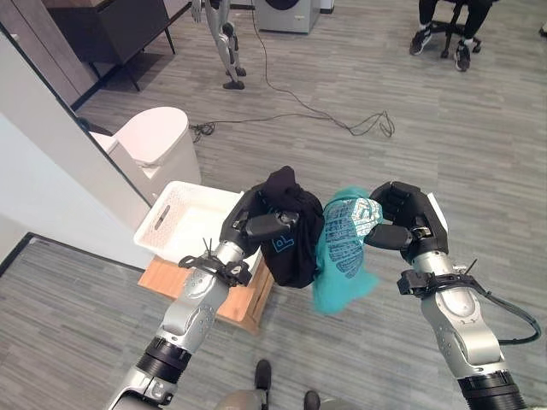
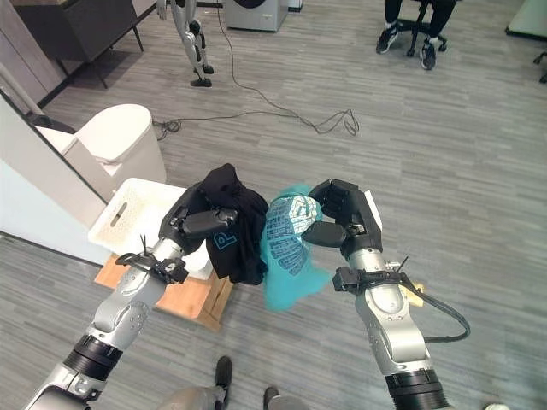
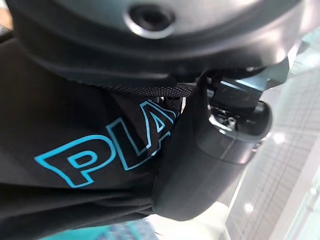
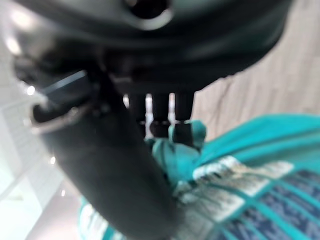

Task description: Pick up bed clothes into laundry basket.

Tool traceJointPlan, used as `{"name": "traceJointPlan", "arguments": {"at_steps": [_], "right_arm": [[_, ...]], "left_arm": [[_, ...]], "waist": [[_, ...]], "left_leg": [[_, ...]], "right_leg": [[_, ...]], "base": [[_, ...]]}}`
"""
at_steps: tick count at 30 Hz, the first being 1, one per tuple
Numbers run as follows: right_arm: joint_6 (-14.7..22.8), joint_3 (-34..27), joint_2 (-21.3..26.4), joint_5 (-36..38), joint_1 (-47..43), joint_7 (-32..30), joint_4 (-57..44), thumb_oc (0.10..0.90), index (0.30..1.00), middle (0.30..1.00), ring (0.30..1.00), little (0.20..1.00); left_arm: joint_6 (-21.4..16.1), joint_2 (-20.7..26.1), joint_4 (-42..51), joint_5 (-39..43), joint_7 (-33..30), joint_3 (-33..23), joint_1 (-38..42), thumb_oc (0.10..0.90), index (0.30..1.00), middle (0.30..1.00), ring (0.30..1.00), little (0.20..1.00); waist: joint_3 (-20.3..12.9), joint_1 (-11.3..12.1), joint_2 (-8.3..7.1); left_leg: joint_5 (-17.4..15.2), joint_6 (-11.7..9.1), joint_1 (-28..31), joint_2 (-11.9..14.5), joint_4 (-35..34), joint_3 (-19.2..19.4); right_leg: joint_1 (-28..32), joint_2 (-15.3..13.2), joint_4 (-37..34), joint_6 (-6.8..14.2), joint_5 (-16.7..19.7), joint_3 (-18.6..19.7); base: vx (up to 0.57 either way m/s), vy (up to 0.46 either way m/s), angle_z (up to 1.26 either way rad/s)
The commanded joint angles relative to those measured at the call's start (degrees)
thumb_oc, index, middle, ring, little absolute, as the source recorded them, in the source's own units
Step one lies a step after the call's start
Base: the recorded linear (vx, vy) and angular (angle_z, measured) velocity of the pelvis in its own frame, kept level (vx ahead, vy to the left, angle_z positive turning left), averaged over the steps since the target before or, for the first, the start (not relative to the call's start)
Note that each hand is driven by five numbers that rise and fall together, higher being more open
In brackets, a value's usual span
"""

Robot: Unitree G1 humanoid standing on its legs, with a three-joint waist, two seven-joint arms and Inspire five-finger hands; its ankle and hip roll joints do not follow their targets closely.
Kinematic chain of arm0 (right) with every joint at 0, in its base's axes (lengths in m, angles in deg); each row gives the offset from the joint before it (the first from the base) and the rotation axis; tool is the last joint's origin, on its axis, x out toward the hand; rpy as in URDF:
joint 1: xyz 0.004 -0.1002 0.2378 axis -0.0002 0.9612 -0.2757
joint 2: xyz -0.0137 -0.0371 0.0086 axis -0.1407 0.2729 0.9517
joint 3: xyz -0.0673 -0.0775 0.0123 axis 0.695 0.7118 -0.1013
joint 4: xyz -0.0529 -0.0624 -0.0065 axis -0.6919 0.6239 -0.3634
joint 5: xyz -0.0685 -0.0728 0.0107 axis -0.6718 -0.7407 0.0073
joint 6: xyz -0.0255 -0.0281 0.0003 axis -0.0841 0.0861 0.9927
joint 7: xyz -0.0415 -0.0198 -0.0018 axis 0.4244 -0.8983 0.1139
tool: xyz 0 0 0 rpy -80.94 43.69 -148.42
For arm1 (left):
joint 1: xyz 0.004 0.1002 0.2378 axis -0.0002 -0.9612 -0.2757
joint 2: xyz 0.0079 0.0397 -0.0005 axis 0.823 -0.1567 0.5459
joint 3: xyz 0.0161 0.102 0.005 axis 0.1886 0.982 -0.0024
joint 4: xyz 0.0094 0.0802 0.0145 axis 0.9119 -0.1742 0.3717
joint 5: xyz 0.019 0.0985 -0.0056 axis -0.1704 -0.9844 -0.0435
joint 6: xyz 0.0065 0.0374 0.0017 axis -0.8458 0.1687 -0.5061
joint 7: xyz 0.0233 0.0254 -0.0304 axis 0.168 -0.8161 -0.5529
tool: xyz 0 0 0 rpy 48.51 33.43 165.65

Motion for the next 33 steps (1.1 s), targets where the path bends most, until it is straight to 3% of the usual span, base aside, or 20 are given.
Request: {"name": "traceJointPlan", "arguments": {"at_steps": [1, 7, 9, 10, 11, 12, 13, 14, 15, 16, 19, 22, 23, 24, 25, 26, 27, 29, 33], "right_arm": [[7.2, -0.6, 2.2, 0.5, -14.3, -0.1, 1.7, 0.400, 0.300, 0.300, 0.300, 0.300], [7.5, 1.4, 6.8, 2.2, -21.0, -0.5, 6.4, 0.400, 0.300, 0.300, 0.300, 0.300], [7.3, 3.1, 8.6, 2.5, -23.8, -0.2, 7.7, 0.400, 0.300, 0.300, 0.300, 0.300], [7.3, 3.1, 8.6, 2.5, -23.9, -0.2, 7.7, 0.400, 0.300, 0.300, 0.300, 0.300], [7.0, 2.4, 10.0, 1.5, -23.4, -0.2, 7.0, 0.400, 0.300, 0.300, 0.300, 0.300], [6.9, 1.5, 11.6, 1.6, -22.0, -0.1, 7.0, 0.400, 0.300, 0.300, 0.300, 0.300], [6.9, 1.5, 11.6, 1.6, -21.9, -0.1, 7.0, 0.400, 0.300, 0.300, 0.300, 0.300], [6.7, -0.1, 12.4, 1.6, -20.7, -0.1, 6.8, 0.400, 0.300, 0.300, 0.300, 0.300], [7.5, -2.0, 15.2, 2.1, -19.1, 0.1, 6.4, 0.400, 0.300, 0.300, 0.300, 0.300], [8.7, -2.7, 17.1, 2.0, -18.7, -1.0, 8.1, 0.400, 0.300, 0.300, 0.300, 0.300], [7.6, -5.0, 18.2, 2.8, -16.8, 0.6, 6.6, 0.400, 0.300, 0.300, 0.300, 0.300], [8.8, -3.9, 23.5, 6.9, -22.6, -1.2, 12.4, 0.400, 0.300, 0.300, 0.300, 0.300], [9.0, -4.3, 24.9, 7.0, -23.5, -1.6, 12.5, 0.400, 0.300, 0.300, 0.300, 0.300], [9.0, -5.3, 26.1, 6.7, -23.1, -2.2, 12.2, 0.400, 0.300, 0.300, 0.300, 0.300], [8.9, -7.2, 27.6, 5.8, -21.7, -2.9, 11.7, 0.400, 0.300, 0.300, 0.300, 0.300], [8.9, -8.7, 28.3, 5.4, -20.9, -3.7, 11.5, 0.400, 0.300, 0.300, 0.300, 0.300], [9.0, -9.5, 28.9, 5.4, -20.9, -4.2, 11.7, 0.400, 0.300, 0.300, 0.300, 0.300], [9.3, -11.5, 30.2, 4.3, -20.2, -5.0, 11.2, 0.400, 0.300, 0.300, 0.300, 0.300], [8.7, -10.1, 31.5, 4.9, -21.6, -3.8, 12.7, 0.400, 0.300, 0.300, 0.300, 0.300]], "left_arm": [[-6.3, 2.4, 7.2, 1.7, 1.0, -3.2, 0.9, 0.400, 0.300, 0.300, 0.300, 0.300], [-6.4, 2.5, 9.1, 3.6, 1.2, -3.8, -0.6, 0.400, 0.300, 0.300, 0.300, 0.300], [-6.9, 3.1, 10.3, 4.3, 0.7, -4.0, -0.6, 0.400, 0.300, 0.300, 0.300, 0.300], [-6.8, 3.1, 10.3, 4.3, 0.6, -4.0, -0.6, 0.400, 0.300, 0.300, 0.300, 0.300], [-7.3, 3.1, 9.9, 4.4, 0.5, -3.1, 0.7, 0.400, 0.300, 0.300, 0.300, 0.300], [-7.6, 3.1, 9.5, 4.8, 0.8, -2.5, 1.8, 0.400, 0.300, 0.300, 0.300, 0.300], [-7.6, 3.1, 9.4, 4.8, 0.8, -2.5, 1.8, 0.400, 0.300, 0.300, 0.300, 0.300], [-7.8, 2.9, 9.1, 4.9, 1.0, -2.3, 2.1, 0.400, 0.300, 0.300, 0.300, 0.300], [-8.0, 2.1, 8.9, 5.1, 1.6, -1.7, 2.7, 0.400, 0.300, 0.300, 0.300, 0.300], [-8.8, 1.6, 8.9, 3.2, 0.9, -1.4, 2.0, 0.400, 0.300, 0.300, 0.300, 0.300], [-8.0, 1.9, 10.5, 4.7, 2.7, -2.5, 1.2, 0.400, 0.300, 0.300, 0.300, 0.300], [-8.0, 3.2, 11.8, 6.8, 2.8, -6.3, -5.2, 0.400, 0.300, 0.300, 0.300, 0.300], [-8.2, 2.9, 11.5, 7.0, 2.6, -6.9, -6.0, 0.400, 0.300, 0.300, 0.300, 0.300], [-8.2, 2.4, 11.3, 7.0, 2.5, -7.5, -6.2, 0.400, 0.300, 0.300, 0.300, 0.300], [-8.1, 1.7, 10.6, 7.0, 2.4, -8.1, -6.3, 0.400, 0.300, 0.300, 0.300, 0.300], [-7.6, 1.6, 9.6, 7.4, 2.9, -7.8, -6.6, 0.400, 0.300, 0.300, 0.300, 0.300], [-7.3, 1.7, 9.4, 7.4, 3.3, -7.2, -6.7, 0.400, 0.300, 0.300, 0.300, 0.300], [-6.9, 2.6, 9.0, 7.1, 3.4, -7.2, -7.4, 0.400, 0.300, 0.300, 0.300, 0.300], [-7.3, 3.0, 9.1, 7.2, 2.6, -7.9, -9.4, 0.400, 0.300, 0.300, 0.300, 0.300]], "waist": [[-9.1, 4.6, -2.95], [-8.3, 7.0, -4.98], [-6.6, 8.3, -5.05], [-6.6, 8.3, -5.19], [-4.8, 6.4, -4.48], [-4.8, 4.8, -4.19], [-4.9, 4.8, -4.19], [-5.1, 4.1, -3.86], [-5.4, 3.8, -3.57], [-5.1, 4.2, -3.93], [-5.2, 4.2, -4.20], [-5.4, 5.4, -5.19], [-5.0, 5.3, -5.45], [-4.6, 4.4, -5.74], [-4.5, 2.5, -6.39], [-5.1, 1.7, -6.69], [-5.5, 1.6, -6.61], [-7.1, 1.0, -5.01], [-8.5, 1.2, -4.70]], "left_leg": [[-11.2, -4.2, -0.4, 0.3, 4.2, 1.0], [-13.0, -5.1, -2.0, 0.1, 8.9, 0.5], [-14.5, -3.9, -1.6, 0.4, 10.1, -1.1], [-14.5, -3.8, -1.7, 0.2, 10.2, -1.1], [-14.1, -3.9, -1.4, 0.0, 10.3, -4.3], [-13.7, -4.4, -1.7, -0.3, 10.8, -7.3], [-14.1, -4.3, -1.4, -0.3, 10.8, -7.3], [-13.5, -4.7, -1.8, -0.6, 10.8, -9.0], [-13.3, -5.0, -2.1, -1.8, 10.8, -13.1], [-13.2, -5.5, -2.4, -2.3, 11.1, -14.5], [-12.6, -6.3, -2.7, -2.4, 10.8, -16.2], [-10.8, -9.2, -3.8, -1.1, 10.6, -17.8], [-10.7, -9.3, -4.5, -0.8, 11.4, -16.2], [-11.3, -9.1, -5.6, 0.0, 13.2, -11.7], [-11.6, -8.3, -6.0, 3.2, 15.3, -0.1], [-13.1, -7.9, -5.3, 6.0, 17.0, 6.7], [-13.7, -8.5, -4.8, 6.6, 16.4, 7.8], [-11.2, -8.6, -2.2, 6.6, 8.1, 6.5], [-9.9, -8.2, -0.4, 5.6, 4.2, 6.2]], "right_leg": [[-3.0, -5.9, -6.0, 3.3, 2.6, 2.5], [-3.2, -6.2, -4.0, 3.2, 1.9, 0.3], [-8.3, -6.3, 10.0, 5.4, 2.7, 0.1], [-8.8, -6.5, 10.8, 5.4, 2.4, 0.2], [-13.0, -4.8, 19.0, 6.9, 4.1, 5.1], [-12.8, -2.2, 16.4, 6.2, 2.0, 10.9], [-12.6, -2.3, 16.4, 6.2, 1.6, 10.7], [-11.9, -1.2, 13.1, 5.3, 0.4, 14.2], [-10.3, 0.3, 7.4, 3.7, -2.2, 21.5], [-9.1, -0.2, 3.8, 2.7, -1.2, 21.1], [-7.4, -0.7, 0.7, 2.3, -0.5, 18.8], [-4.5, -0.3, -3.5, 0.6, 0.9, 14.6], [-4.5, -0.6, -3.2, 0.3, 1.1, 13.5], [-4.7, -1.3, -2.8, 0.4, 1.0, 12.0], [-5.2, -2.6, -2.4, 0.7, 1.5, 9.2], [-5.2, -3.5, -2.4, 0.9, 0.8, 6.9], [-5.1, -3.8, -3.2, 1.0, 0.7, 6.0], [-5.1, -2.9, -4.1, 1.5, 1.4, 3.8], [-4.8, -3.0, -4.4, 1.8, 1.2, 2.3]], "base": [[0.01, 0.058, 0.16], [0.00, -0.015, 0.27], [-0.02, -0.003, 0.23], [-0.03, 0.005, 0.59], [-0.01, -0.049, 0.83], [0.03, -0.052, 1.41], [0.05, -0.049, 1.72], [0.10, -0.063, 1.98], [0.11, -0.120, 1.72], [0.11, -0.116, 1.75], [0.00, -0.187, 1.19], [0.02, -0.283, 0.98], [-0.05, -0.199, 1.06], [-0.13, -0.091, 0.92], [-0.11, -0.076, 1.04], [-0.10, -0.058, 1.32], [-0.02, -0.033, 1.52], [-0.01, -0.004, 1.17], [0.04, 0.040, 0.24]]}}
